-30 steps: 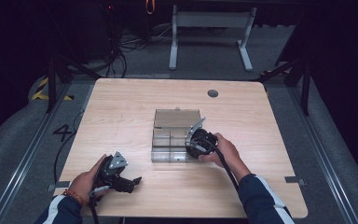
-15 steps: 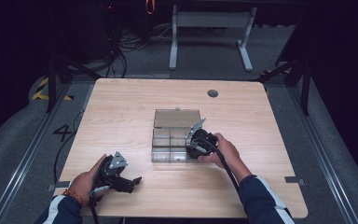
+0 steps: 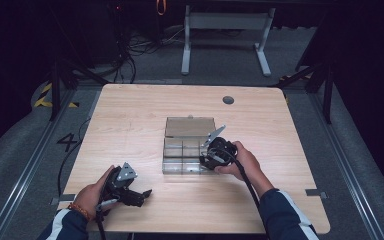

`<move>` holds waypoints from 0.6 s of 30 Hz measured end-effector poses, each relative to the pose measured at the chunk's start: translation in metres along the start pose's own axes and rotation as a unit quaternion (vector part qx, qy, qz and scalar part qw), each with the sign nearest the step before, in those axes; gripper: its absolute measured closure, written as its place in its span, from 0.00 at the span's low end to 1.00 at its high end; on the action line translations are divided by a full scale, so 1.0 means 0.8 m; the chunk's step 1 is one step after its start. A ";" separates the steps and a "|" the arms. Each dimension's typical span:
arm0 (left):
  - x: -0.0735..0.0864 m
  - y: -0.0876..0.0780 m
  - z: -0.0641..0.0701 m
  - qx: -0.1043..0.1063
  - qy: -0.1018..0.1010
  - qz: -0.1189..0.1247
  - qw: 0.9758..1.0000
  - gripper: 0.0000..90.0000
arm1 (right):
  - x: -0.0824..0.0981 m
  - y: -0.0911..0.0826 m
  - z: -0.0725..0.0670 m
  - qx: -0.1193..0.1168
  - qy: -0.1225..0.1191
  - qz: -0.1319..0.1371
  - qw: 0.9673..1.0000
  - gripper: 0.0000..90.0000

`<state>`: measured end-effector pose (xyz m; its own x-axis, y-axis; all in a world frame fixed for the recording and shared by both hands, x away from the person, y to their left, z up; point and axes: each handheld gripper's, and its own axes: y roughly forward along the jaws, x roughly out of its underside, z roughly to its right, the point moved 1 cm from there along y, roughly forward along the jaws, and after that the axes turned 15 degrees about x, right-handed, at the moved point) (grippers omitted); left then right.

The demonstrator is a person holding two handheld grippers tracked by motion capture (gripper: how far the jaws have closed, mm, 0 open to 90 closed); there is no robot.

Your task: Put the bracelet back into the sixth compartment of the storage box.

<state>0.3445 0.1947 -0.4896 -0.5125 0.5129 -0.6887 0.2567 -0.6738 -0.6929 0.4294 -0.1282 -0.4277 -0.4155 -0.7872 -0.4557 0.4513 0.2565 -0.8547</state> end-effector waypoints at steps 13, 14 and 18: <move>0.000 0.000 0.000 0.000 0.000 0.000 1.000 0.00 | 0.000 -0.022 -0.005 0.026 -0.009 0.024 0.999 0.71; 0.000 0.000 0.000 0.000 0.000 0.000 1.000 0.00 | 0.001 -0.023 -0.006 0.027 -0.010 0.024 0.999 0.70; 0.000 0.000 0.000 0.000 0.000 0.000 1.000 0.00 | 0.001 -0.027 -0.008 0.032 -0.014 0.025 0.999 0.69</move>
<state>0.3445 0.1947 -0.4896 -0.5128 0.5123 -0.6889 0.2568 -0.6741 -0.6925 0.4142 -0.1310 -0.4111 -0.3697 -0.7895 -0.4900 0.5208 0.2607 -0.8129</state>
